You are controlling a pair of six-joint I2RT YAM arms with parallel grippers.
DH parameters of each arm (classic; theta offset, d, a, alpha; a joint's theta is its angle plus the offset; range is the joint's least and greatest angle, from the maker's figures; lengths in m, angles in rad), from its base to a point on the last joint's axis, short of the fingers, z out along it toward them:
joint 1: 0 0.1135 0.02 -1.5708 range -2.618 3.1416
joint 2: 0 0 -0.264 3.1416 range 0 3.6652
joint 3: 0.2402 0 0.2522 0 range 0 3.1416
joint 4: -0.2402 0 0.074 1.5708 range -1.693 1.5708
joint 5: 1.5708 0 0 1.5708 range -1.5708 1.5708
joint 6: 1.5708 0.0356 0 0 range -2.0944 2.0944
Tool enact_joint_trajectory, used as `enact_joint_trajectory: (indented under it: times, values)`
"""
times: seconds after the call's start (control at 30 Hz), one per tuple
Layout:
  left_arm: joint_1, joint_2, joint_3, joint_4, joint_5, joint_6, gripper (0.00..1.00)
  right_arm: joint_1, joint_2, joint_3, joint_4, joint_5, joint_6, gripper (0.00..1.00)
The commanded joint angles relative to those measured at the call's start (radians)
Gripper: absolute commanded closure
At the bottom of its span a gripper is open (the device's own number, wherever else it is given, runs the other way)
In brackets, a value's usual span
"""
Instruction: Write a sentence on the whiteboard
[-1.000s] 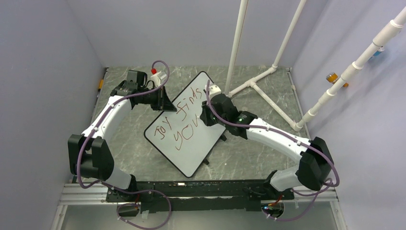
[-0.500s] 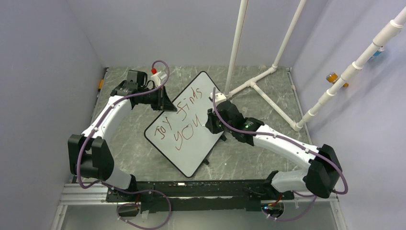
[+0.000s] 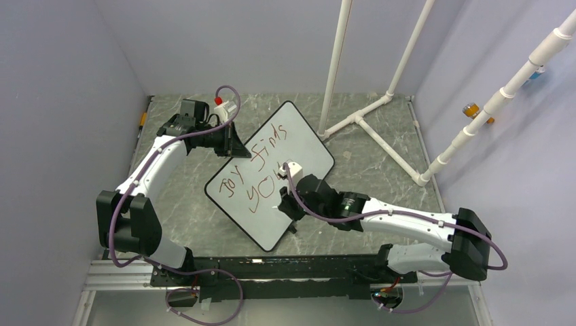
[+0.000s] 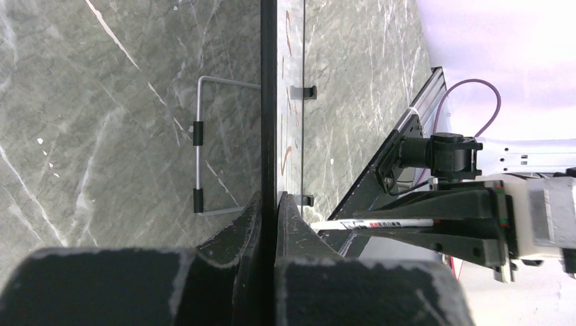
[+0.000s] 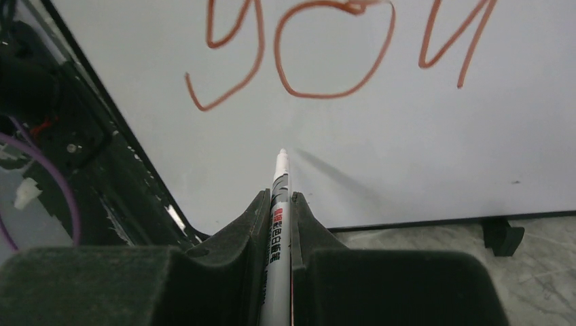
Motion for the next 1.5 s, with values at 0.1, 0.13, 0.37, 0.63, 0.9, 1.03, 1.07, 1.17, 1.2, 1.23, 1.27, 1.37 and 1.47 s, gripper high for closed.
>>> enact_joint_trajectory:
  times: [0.1,0.13,0.37,0.63,0.9,1.03,1.07,1.17,1.2,1.23,1.27,1.37,1.47]
  values:
    - [0.000,-0.036,0.028,0.077,-0.072,0.067,1.00,0.017,0.035,-0.065,0.117,0.095,-0.014,1.00]
    - [0.000,-0.036,0.028,0.077,-0.072,0.068,1.00,0.023,0.044,-0.071,0.120,0.107,-0.014,1.00]
    - [0.000,-0.035,0.028,0.077,-0.074,0.069,1.00,0.074,0.059,-0.118,0.107,0.162,0.022,1.00]
    - [0.000,-0.036,0.028,0.077,-0.073,0.068,1.00,0.144,0.042,-0.138,0.063,0.216,0.089,1.00]
    - [0.000,-0.036,0.028,0.078,-0.074,0.069,1.00,0.174,0.064,-0.097,0.048,0.253,0.095,1.00]
    - [0.000,-0.038,0.026,0.077,-0.073,0.070,1.00,0.173,0.082,-0.050,0.044,0.282,0.069,1.00]
    - [0.000,-0.039,0.025,0.078,-0.074,0.070,1.00,0.173,0.089,-0.036,0.042,0.286,0.061,1.00]
    - [0.000,-0.039,0.027,0.074,-0.076,0.073,1.00,0.169,0.111,0.003,0.039,0.309,0.035,1.00]
    - [0.000,-0.039,0.027,0.074,-0.076,0.072,1.00,0.167,0.119,0.015,0.036,0.315,0.028,1.00]
    - [0.000,-0.039,0.028,0.074,-0.077,0.072,1.00,0.163,0.127,0.027,0.034,0.322,0.020,1.00]
    - [0.000,-0.039,0.026,0.074,-0.077,0.072,1.00,0.158,0.133,0.037,0.032,0.327,0.016,1.00]
    - [0.000,-0.039,0.026,0.074,-0.077,0.072,1.00,0.134,0.141,0.054,0.028,0.337,0.012,1.00]
    - [0.000,-0.038,0.026,0.077,-0.075,0.072,1.00,0.107,0.134,0.063,0.031,0.337,0.012,1.00]
